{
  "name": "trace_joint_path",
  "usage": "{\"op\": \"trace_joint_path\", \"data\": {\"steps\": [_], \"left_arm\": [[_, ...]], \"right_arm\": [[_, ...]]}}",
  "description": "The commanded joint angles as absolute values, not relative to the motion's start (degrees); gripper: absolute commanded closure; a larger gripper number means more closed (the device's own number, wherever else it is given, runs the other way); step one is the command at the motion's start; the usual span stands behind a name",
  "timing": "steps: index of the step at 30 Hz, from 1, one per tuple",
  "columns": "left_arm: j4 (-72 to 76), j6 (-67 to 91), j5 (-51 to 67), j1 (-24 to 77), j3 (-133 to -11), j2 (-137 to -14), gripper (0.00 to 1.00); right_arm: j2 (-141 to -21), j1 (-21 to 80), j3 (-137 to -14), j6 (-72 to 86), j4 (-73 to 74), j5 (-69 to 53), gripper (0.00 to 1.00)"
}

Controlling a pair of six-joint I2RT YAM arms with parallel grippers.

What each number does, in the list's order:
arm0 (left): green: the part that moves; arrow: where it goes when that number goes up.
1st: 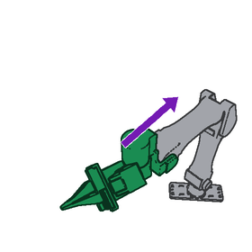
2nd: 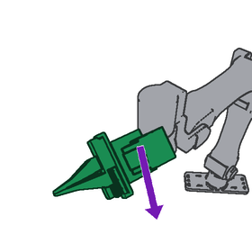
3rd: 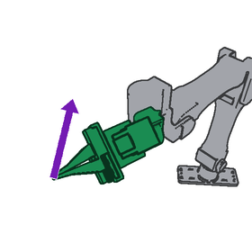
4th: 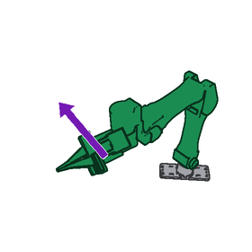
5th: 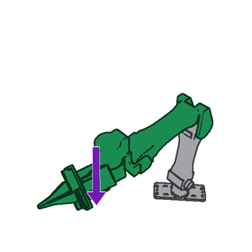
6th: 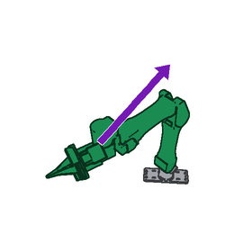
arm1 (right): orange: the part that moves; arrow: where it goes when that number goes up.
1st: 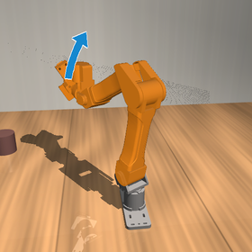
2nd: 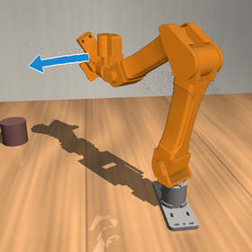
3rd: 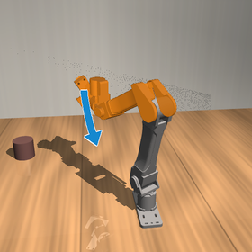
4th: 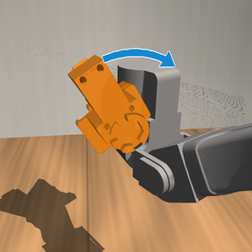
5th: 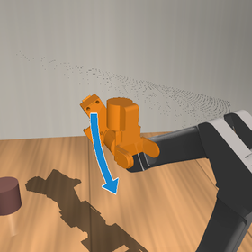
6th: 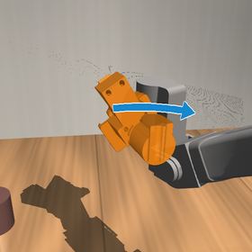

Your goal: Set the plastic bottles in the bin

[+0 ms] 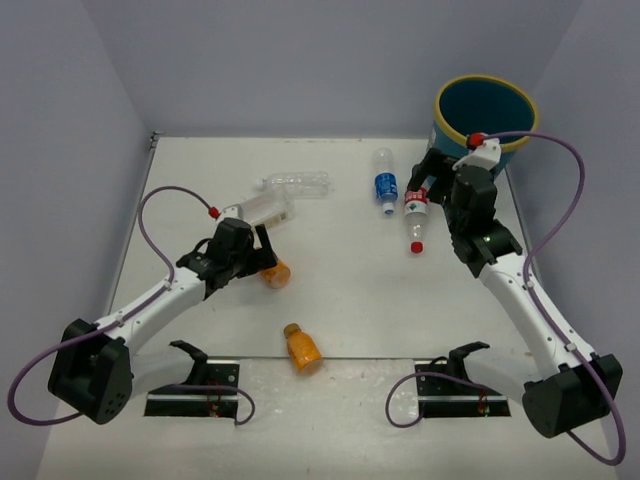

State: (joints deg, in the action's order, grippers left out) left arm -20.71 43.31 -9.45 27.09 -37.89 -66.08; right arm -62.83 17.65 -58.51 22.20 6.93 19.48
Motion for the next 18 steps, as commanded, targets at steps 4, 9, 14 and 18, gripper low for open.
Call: {"op": "trace_joint_path", "data": {"steps": [4, 9, 14, 18], "left_arm": [[-19.7, 42.4, -11.8, 27.3, -38.5, -61.0, 0.0], [-19.9, 42.5, -11.6, 27.4, -38.4, -60.7, 0.0], [-22.0, 41.8, -13.7, 27.4, -40.0, -58.9, 0.0], [-23.4, 41.6, -15.4, 27.4, -40.8, -58.1, 0.0]], "right_arm": [[-68.0, 18.0, -53.3, 28.4, 16.7, 15.7, 0.01], [-80.2, 17.0, -58.1, 28.1, 18.5, 13.9, 0.01], [-90.0, 13.3, -61.7, 30.5, 20.8, 12.6, 0.01], [-96.0, 10.9, -64.4, 30.4, 23.0, 11.3, 0.01]]}}
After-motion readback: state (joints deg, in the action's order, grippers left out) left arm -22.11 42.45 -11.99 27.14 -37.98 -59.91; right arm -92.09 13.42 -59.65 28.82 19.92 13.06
